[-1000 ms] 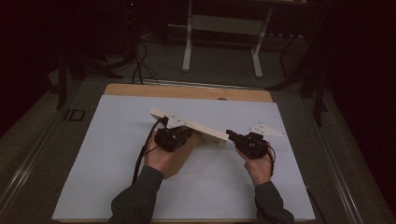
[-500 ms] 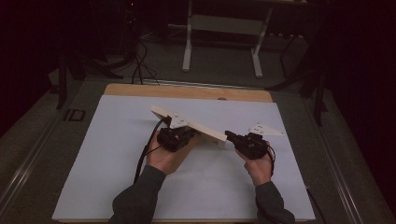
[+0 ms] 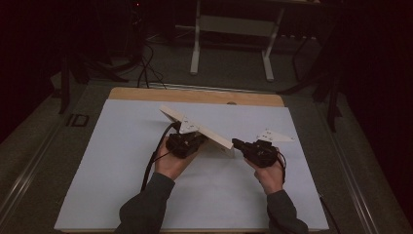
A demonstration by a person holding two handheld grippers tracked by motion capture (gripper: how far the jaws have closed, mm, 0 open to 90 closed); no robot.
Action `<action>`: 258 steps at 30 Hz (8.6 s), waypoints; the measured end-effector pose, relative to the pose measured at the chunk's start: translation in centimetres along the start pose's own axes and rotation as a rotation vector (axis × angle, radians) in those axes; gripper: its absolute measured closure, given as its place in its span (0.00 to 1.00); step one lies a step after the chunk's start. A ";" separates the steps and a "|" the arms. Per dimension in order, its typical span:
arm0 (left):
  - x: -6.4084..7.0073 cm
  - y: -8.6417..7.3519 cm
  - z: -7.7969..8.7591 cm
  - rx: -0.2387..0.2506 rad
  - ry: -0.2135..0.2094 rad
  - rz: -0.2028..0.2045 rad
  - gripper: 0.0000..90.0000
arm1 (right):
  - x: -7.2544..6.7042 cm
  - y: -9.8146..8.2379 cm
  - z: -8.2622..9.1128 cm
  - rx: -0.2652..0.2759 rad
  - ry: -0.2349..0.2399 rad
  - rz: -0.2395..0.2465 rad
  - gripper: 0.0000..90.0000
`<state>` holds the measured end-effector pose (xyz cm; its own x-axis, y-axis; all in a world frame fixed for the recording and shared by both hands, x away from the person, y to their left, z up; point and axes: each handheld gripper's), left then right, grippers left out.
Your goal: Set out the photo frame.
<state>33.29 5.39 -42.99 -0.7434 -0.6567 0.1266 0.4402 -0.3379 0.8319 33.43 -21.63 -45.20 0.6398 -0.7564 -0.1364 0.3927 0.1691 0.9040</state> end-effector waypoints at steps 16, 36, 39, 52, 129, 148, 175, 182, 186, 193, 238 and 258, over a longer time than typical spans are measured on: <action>-0.8 0.0 -0.3 -0.017 0.001 0.009 1.00 | -0.6 -0.5 -0.8 -0.061 0.046 0.043 1.00; -1.3 -0.2 -0.5 -0.034 0.007 -0.003 1.00 | -2.0 -0.5 -1.3 -0.093 0.092 0.114 1.00; -1.4 -0.2 -0.5 -0.034 0.005 -0.002 1.00 | -2.1 -0.5 -1.3 -0.098 0.100 0.126 1.00; -1.6 -0.6 -0.3 -0.017 -0.036 0.003 1.00 | -3.0 -0.5 -1.6 -0.108 0.120 0.158 1.00; -3.3 -3.5 0.2 0.022 -0.314 0.031 1.00 | -8.0 -0.8 -3.3 -0.129 0.177 0.232 1.00; -4.1 -4.3 2.6 0.065 -0.201 0.090 0.81 | -7.2 -0.8 -2.9 -0.137 0.146 0.266 0.88; -2.6 -5.3 5.6 0.101 -0.242 0.088 0.41 | -5.7 -0.5 -2.0 -0.116 0.107 0.231 0.78; -1.8 -4.3 5.3 0.125 -0.227 0.081 0.36 | -5.6 -0.5 -2.0 -0.115 0.106 0.230 0.78; -1.4 -3.7 5.0 0.143 -0.229 0.082 0.35 | -5.4 -0.5 -1.9 -0.115 0.102 0.225 0.78; -0.7 -2.8 4.0 0.152 -0.198 0.079 0.37 | -5.2 -0.4 -1.6 -0.109 0.096 0.218 0.78; 0.8 -2.7 2.9 0.218 -0.037 0.169 0.73 | -4.0 -0.2 -0.8 -0.083 0.071 0.194 0.78; -1.5 -3.2 3.7 0.274 -0.016 0.237 0.77 | -3.6 -0.3 -0.6 -0.082 0.063 0.181 0.78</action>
<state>31.14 9.89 -43.82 -0.6453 -0.6841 0.3401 0.4518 0.0172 0.8919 31.41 -18.60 -45.17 0.7439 -0.6683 -0.0019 0.3181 0.3516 0.8805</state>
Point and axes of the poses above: each handheld gripper's, and its own axes: z roughly backward along the jaws, y roughly out of its top, x roughly to its right, and after that the axes turned 7 degrees about -y, right-handed
